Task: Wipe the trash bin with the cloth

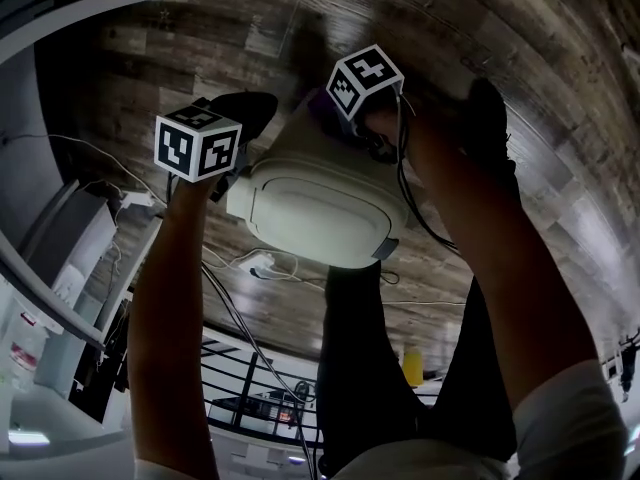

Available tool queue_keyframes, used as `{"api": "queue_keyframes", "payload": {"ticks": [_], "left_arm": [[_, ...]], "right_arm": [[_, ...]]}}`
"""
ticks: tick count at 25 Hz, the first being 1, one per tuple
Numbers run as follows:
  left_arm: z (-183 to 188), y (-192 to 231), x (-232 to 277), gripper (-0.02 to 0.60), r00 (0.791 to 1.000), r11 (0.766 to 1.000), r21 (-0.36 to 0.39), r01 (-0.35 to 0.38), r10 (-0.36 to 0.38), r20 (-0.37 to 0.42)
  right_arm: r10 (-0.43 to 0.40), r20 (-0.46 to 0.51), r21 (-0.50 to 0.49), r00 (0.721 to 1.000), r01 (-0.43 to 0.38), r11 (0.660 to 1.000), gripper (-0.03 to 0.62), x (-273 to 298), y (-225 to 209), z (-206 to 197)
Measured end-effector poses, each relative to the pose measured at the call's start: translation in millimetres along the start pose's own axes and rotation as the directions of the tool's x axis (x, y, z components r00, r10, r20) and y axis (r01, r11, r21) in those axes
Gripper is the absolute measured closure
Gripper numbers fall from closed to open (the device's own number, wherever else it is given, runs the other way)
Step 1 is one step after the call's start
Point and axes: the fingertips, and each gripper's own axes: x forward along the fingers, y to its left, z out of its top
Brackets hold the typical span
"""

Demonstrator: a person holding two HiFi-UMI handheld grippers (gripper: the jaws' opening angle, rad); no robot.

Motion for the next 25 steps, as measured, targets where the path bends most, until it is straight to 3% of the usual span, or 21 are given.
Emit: {"api": "queue_keyframes", "payload": {"ticks": [7, 14, 21, 25], "left_arm": [[3, -13, 15, 0.578, 0.999, 1.0, 0.003, 0.03, -0.03, -0.016], [2, -17, 25, 0.578, 0.997, 0.998, 0.055, 0.032, -0.028, -0.071], [-11, -9, 39, 0.578, 0.991, 0.998, 0.058, 0.029, -0.021, -0.131], [-14, -3, 46, 0.578, 0.986, 0.997, 0.078, 0.031, -0.018, -0.163]], "right_arm": [[-0.042, -0.042, 0.034, 0.998, 0.044, 0.998, 0.497, -7, -36, -41], [-0.071, -0.05, 0.088, 0.996, 0.075, 0.993, 0.497, -14, -70, -71], [-0.206, -0.184, 0.004, 0.961, 0.21, 0.978, 0.497, -23, -118, -119], [-0.23, -0.18, 0.018, 0.957, 0.237, 0.971, 0.497, -31, -136, -119]]}}
